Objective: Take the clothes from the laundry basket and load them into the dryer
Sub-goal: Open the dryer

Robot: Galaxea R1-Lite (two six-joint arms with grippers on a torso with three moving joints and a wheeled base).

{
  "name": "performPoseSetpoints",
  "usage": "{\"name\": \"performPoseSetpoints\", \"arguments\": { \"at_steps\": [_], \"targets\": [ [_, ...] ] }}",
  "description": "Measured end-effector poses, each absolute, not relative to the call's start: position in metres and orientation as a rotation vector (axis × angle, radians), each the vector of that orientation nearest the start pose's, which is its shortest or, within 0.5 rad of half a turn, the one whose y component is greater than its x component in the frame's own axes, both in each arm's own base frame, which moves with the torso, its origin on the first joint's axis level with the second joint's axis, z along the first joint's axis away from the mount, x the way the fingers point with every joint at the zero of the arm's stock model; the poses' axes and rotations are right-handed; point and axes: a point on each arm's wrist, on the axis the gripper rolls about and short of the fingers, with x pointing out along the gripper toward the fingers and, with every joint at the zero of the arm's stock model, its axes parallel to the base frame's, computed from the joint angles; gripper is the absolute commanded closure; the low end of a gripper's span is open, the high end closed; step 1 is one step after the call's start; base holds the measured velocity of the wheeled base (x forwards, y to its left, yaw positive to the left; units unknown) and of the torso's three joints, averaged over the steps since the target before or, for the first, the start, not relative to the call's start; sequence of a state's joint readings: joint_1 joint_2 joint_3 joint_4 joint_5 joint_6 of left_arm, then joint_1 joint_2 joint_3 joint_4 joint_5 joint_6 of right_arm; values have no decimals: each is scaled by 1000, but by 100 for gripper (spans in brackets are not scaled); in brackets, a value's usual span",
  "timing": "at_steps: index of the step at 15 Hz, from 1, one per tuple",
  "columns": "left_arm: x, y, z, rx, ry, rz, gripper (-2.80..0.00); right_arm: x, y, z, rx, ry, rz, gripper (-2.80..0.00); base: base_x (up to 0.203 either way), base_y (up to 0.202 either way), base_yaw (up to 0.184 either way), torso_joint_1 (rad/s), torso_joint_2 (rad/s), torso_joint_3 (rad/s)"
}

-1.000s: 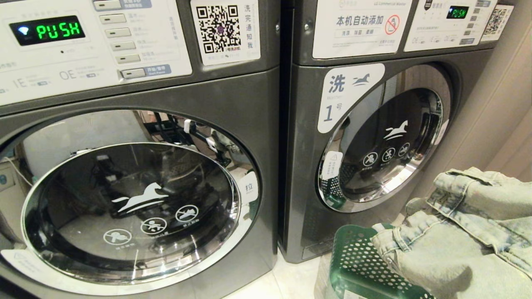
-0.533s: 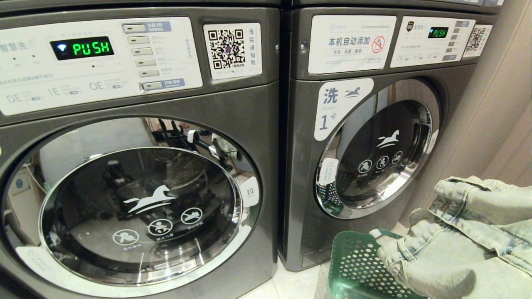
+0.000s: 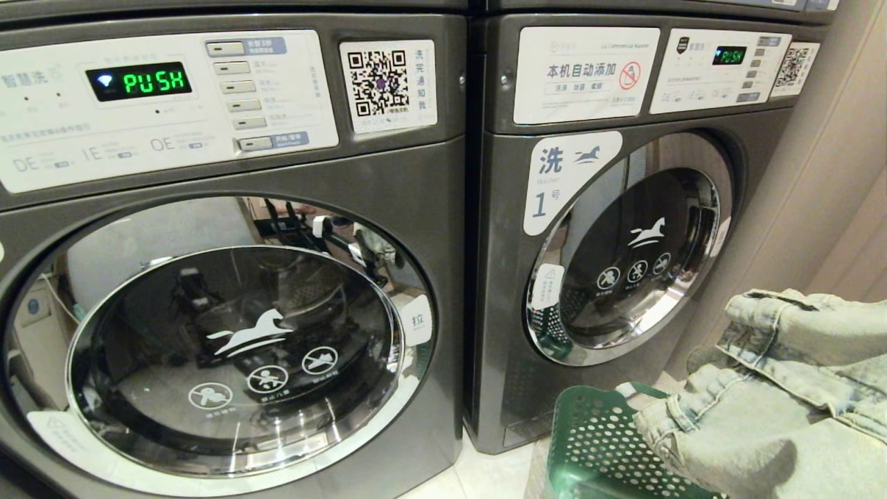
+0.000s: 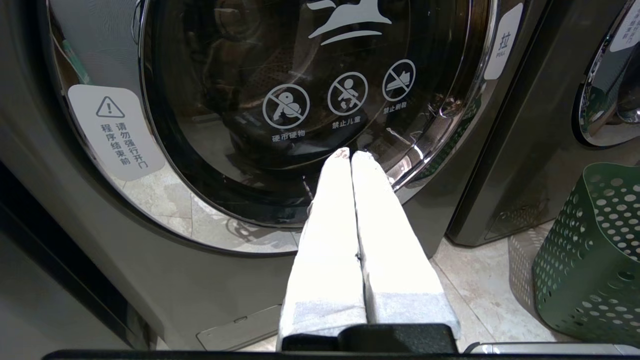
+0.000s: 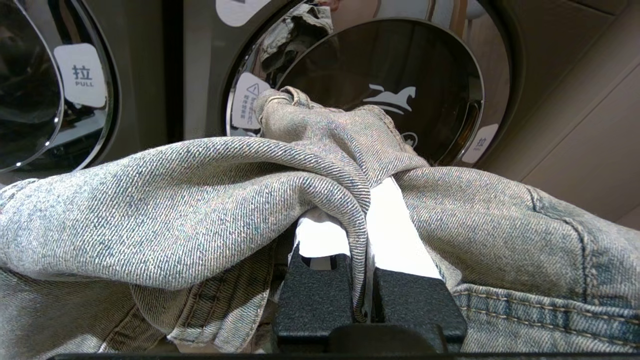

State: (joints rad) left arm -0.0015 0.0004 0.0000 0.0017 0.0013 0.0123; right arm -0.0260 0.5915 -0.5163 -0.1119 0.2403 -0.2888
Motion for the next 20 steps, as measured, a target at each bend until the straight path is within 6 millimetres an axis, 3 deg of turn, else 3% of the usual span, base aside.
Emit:
{"name": "performPoseSetpoints", "arguments": {
  "at_steps": [7,17,20],
  "targets": [
    [-23,0,75,12,2,0,0,37,4,243,-286,-66,178,0,0,0,0,0,0,0],
    [-23,0,75,12,2,0,0,36,5,239,-288,-32,228,0,0,0,0,0,0,0],
    [-23,0,75,12,2,0,0,33,5,236,-289,-35,226,0,0,-3,136,2,4,-2]
  ]
}}
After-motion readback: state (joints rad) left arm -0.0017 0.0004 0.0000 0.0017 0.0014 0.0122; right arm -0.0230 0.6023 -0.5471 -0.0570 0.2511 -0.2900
